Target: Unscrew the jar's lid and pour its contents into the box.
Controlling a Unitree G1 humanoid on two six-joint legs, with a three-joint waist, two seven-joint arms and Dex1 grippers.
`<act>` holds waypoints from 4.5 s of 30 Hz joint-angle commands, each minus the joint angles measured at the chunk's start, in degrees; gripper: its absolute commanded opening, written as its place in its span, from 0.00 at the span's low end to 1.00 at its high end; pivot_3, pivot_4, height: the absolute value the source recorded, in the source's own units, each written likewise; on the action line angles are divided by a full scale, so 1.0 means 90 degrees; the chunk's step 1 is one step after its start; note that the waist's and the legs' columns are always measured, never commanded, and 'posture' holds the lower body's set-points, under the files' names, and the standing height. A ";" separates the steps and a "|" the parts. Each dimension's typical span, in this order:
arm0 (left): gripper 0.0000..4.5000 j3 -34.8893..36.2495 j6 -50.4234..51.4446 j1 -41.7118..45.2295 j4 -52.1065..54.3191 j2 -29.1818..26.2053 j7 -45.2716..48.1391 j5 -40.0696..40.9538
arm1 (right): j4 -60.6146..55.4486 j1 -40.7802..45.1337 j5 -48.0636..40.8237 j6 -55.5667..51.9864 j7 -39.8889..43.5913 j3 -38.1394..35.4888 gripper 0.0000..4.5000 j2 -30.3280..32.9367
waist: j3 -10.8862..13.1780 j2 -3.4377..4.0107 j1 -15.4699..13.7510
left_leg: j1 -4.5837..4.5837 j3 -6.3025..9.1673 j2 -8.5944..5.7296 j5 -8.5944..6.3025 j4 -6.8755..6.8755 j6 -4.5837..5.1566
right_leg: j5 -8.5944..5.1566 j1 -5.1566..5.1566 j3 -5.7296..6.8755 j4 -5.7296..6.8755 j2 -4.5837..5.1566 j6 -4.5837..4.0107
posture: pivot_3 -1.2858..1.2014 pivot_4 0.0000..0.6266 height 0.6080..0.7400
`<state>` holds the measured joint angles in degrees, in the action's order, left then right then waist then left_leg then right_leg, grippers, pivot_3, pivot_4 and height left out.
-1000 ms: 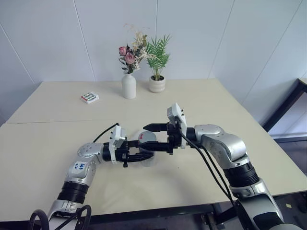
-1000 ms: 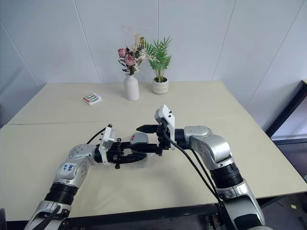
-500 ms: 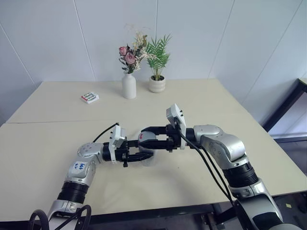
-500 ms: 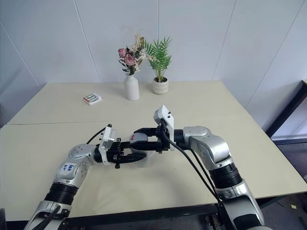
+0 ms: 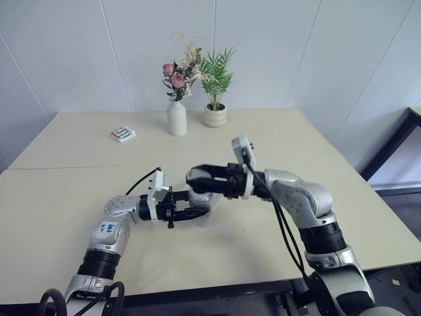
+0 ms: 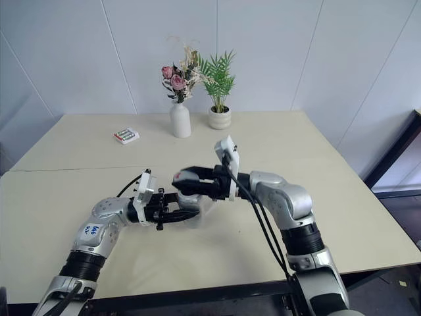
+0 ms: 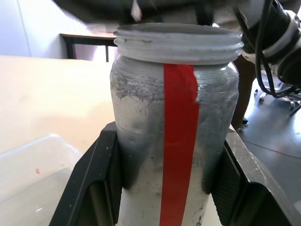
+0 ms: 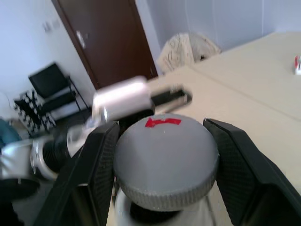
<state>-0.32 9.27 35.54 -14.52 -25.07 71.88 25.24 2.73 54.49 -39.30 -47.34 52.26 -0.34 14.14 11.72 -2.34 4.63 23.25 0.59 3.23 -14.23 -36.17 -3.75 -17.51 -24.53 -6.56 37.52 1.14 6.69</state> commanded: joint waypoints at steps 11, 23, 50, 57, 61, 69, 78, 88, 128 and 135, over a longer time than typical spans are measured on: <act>0.45 0.0229 0.0037 -0.0224 0.0417 -0.0267 -0.0034 0.0156 | 0.0250 -0.0922 0.1298 0.1978 -0.0580 -0.0818 0.57 0.1444 | 0.0000 0.0000 -0.0037 | 0.0003 -0.0001 -0.0002 0.0000 0.0006 0.0000 | 0.0000 0.0002 -0.0001 -0.0015 0.0001 0.0000 | 0.52 0.24 1.00; 0.45 0.0632 0.0105 -0.0232 0.0527 -0.0424 -0.0247 0.0353 | 0.1697 -0.2254 0.1723 0.3156 -0.1182 -0.1666 0.57 0.1781 | 0.0000 0.0000 0.0038 | -0.0010 -0.0020 -0.0003 0.0006 0.0005 0.0011 | 0.0003 0.0002 -0.0023 -0.0003 -0.0003 0.0004 | 0.52 0.24 1.00; 0.45 0.1001 0.0500 0.0289 0.0416 -0.0630 -0.0746 0.0451 | 0.3623 -0.1835 0.2304 0.4653 -0.0428 -0.1433 0.99 0.2035 | 0.0005 0.0008 0.0028 | -0.0010 -0.0032 -0.0013 0.0018 0.0003 0.0010 | 0.0022 0.0004 -0.0055 -0.0011 -0.0004 0.0026 | 0.52 0.24 1.00; 0.45 0.1070 0.0458 0.0766 -0.0100 -0.0792 -0.0799 0.0315 | 0.2200 -0.1822 0.2060 0.3953 0.0361 -0.1183 0.99 0.2457 | 0.0006 0.0010 0.0028 | -0.0013 -0.0032 -0.0013 0.0019 0.0002 0.0010 | 0.0023 0.0005 -0.0054 -0.0009 -0.0006 0.0028 | 0.52 0.24 1.00; 0.45 0.0912 -0.0017 0.1311 -0.0912 -0.0876 -0.0852 -0.0143 | 0.1337 -0.1507 0.1992 0.3389 0.1042 -0.0643 0.99 0.2690 | 0.0009 0.0014 0.0020 | -0.0011 -0.0032 -0.0014 0.0019 -0.0001 0.0010 | 0.0024 0.0004 -0.0054 -0.0009 -0.0006 0.0029 | 0.52 0.24 1.00; 0.45 0.0536 -0.1549 0.2767 -0.3407 -0.0700 -0.1432 -0.1338 | 0.0182 -0.1295 0.1819 0.2542 0.1329 0.0005 0.99 0.2584 | 0.0009 0.0014 -0.0019 | -0.0004 -0.0029 -0.0015 0.0019 0.0002 0.0011 | 0.0024 0.0003 -0.0049 -0.0019 -0.0005 0.0030 | 0.52 0.24 1.00; 0.45 0.0218 -0.2668 0.3358 -0.4613 -0.0746 -0.1626 -0.2122 | -0.0615 -0.1605 0.1203 0.2815 0.1370 -0.0761 0.99 0.2725 | 0.0009 0.0014 -0.0068 | 0.0007 -0.0032 -0.0016 0.0018 0.0012 0.0012 | 0.0023 -0.0002 -0.0048 -0.0044 -0.0004 0.0033 | 0.52 0.24 1.00; 0.45 0.0169 -0.3040 0.3509 -0.4947 -0.0566 -0.1681 -0.2350 | -0.0813 -0.2301 0.0897 0.2937 0.1786 -0.1335 0.99 0.3388 | 0.0009 0.0014 -0.0180 | 0.0007 -0.0034 -0.0017 0.0018 0.0002 0.0012 | 0.0023 0.0001 -0.0048 -0.0038 -0.0003 0.0033 | 0.52 0.24 1.00; 0.45 -0.6879 -0.5905 0.7469 -0.6227 -0.0388 -1.1913 -1.2089 | -0.1349 -0.3226 0.0508 0.2819 0.0621 -0.1829 0.99 0.3200 | 0.0017 0.0000 -0.0310 | -0.0001 -0.0124 -0.0051 0.0001 0.0003 0.0039 | 0.0037 -0.0006 -0.0137 -0.0075 0.0020 0.0095 | 0.52 0.24 1.00; 0.45 -0.7153 -0.5719 0.7481 -0.6550 0.0329 -1.0611 -1.1969 | -0.1407 -0.3240 0.0502 0.2914 0.0319 -0.1849 0.99 0.2885 | 0.0021 -0.0007 -0.0357 | 0.0008 -0.0153 -0.0050 -0.0005 0.0012 0.0042 | 0.0033 -0.0030 -0.0172 -0.0078 0.0016 0.0101 | 0.52 0.24 1.00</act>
<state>-66.32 -43.67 100.91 -73.02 -23.11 -27.23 -84.81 -7.57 25.27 -33.52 -22.40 55.94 -15.96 40.27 11.92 -2.41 1.42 23.32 -0.81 2.77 -14.29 -36.07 -3.36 -17.21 -24.79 -8.11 36.79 1.29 7.60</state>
